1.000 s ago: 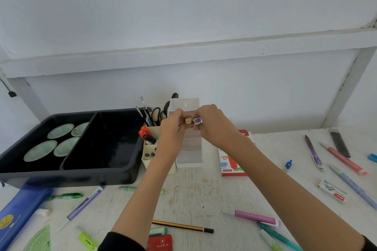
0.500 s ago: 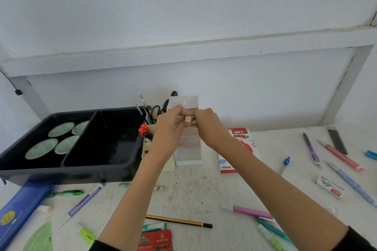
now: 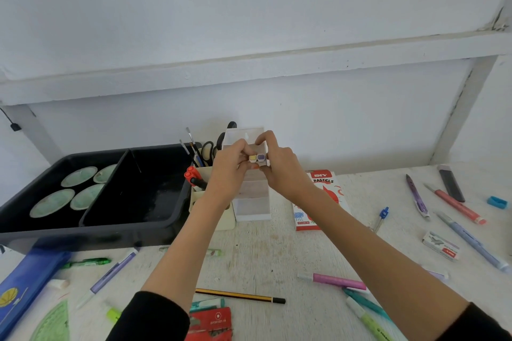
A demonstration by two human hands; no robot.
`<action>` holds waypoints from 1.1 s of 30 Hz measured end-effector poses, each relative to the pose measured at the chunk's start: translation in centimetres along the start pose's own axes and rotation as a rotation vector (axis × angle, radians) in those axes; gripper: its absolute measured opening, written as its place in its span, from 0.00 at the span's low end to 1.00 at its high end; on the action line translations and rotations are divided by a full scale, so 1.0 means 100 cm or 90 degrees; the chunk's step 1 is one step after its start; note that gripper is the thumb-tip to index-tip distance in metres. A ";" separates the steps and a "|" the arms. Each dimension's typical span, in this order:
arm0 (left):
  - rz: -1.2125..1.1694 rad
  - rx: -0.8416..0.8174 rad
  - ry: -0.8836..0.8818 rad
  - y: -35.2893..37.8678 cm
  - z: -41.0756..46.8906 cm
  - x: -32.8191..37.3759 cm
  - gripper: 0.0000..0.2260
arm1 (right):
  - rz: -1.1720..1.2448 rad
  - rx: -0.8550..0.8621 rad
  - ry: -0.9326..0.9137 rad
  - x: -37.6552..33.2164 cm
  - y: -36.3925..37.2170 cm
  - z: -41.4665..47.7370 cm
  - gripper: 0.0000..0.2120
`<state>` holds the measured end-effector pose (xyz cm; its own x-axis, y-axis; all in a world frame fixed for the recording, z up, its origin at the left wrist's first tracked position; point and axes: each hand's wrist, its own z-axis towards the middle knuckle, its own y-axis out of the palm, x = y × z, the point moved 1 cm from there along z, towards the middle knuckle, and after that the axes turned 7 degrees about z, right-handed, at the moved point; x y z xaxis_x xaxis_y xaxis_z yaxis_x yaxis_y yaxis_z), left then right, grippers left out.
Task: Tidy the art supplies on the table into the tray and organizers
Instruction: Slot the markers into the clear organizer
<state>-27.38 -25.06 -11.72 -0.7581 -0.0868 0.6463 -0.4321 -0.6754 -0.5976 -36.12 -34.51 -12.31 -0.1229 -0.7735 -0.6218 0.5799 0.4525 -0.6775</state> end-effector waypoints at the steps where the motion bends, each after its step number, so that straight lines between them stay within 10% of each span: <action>1: 0.012 0.000 -0.003 0.000 0.000 0.000 0.11 | 0.016 0.007 0.007 0.001 -0.001 -0.001 0.23; 5: 0.139 -0.037 0.001 -0.002 -0.005 0.013 0.11 | 0.167 -0.012 0.094 0.007 -0.016 -0.017 0.33; 11: 0.249 0.166 0.117 0.035 -0.057 0.049 0.17 | 0.162 0.022 0.179 0.033 -0.045 -0.069 0.17; 24: 0.192 -0.394 0.091 0.150 -0.134 0.062 0.13 | 0.132 0.032 0.368 0.089 -0.095 -0.204 0.09; 33: 0.234 -0.364 0.083 0.166 -0.129 0.074 0.11 | 0.024 0.098 0.400 0.111 -0.087 -0.249 0.09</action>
<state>-46.47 -27.52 -22.98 -0.9415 -0.1239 0.3134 -0.2987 -0.1236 -0.9463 -62.60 -36.01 -23.08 -0.5209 -0.3297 -0.7874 0.6959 0.3702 -0.6154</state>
